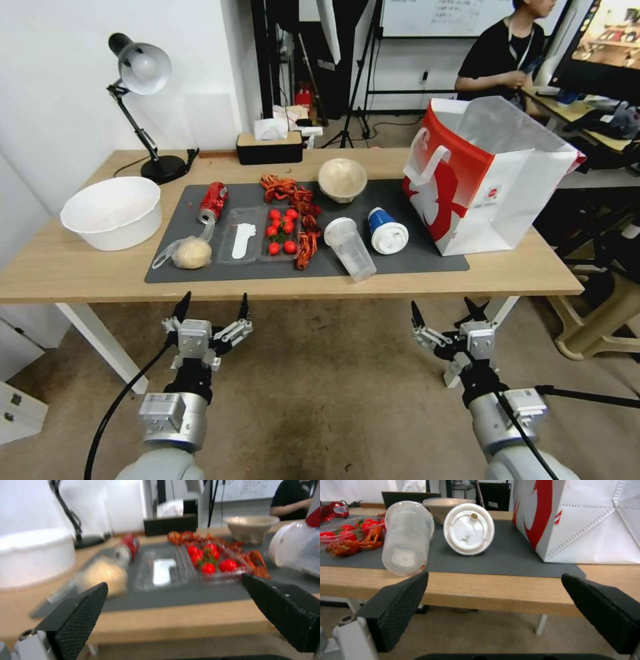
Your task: Pick up the trash from the table and place it into the takeout bag.
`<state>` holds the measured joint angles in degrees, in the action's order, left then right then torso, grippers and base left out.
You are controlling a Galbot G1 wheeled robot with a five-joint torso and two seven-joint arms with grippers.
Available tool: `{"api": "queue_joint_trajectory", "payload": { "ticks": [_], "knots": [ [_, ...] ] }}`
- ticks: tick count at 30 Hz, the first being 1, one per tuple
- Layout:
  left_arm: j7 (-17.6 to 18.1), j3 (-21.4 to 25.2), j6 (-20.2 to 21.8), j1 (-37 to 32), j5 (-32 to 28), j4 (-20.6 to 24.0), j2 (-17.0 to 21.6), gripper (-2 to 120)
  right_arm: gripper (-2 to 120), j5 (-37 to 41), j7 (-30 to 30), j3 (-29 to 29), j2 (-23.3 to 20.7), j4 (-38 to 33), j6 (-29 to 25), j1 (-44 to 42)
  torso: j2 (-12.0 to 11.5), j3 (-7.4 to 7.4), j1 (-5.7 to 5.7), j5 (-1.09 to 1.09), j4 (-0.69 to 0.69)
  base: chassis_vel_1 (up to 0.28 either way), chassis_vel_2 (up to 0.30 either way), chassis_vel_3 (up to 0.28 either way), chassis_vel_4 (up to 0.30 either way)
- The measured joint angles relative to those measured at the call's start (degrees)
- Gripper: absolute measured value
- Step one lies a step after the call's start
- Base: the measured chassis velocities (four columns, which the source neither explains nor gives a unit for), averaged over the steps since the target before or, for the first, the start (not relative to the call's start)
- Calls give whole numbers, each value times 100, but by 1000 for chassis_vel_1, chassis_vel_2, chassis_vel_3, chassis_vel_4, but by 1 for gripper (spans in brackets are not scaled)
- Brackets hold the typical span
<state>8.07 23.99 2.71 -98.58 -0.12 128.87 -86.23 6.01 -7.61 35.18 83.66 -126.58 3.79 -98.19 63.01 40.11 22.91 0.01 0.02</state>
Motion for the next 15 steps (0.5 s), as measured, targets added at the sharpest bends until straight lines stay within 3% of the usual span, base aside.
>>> {"api": "queue_joint_trajectory", "payload": {
  "ticks": [3,15],
  "knots": [
    [607,-605,166,325,-24,-259,-36,100,100,24,-53,69,-44,-13,-92,14,0,0,0,-3,-6,0,0,0,0],
    [674,-641,70,240,-34,-148,-12,100,100,16,-57,101,-53,-196,-105,-65,1,-1,0,0,-2,0,0,0,0]
  ]
}}
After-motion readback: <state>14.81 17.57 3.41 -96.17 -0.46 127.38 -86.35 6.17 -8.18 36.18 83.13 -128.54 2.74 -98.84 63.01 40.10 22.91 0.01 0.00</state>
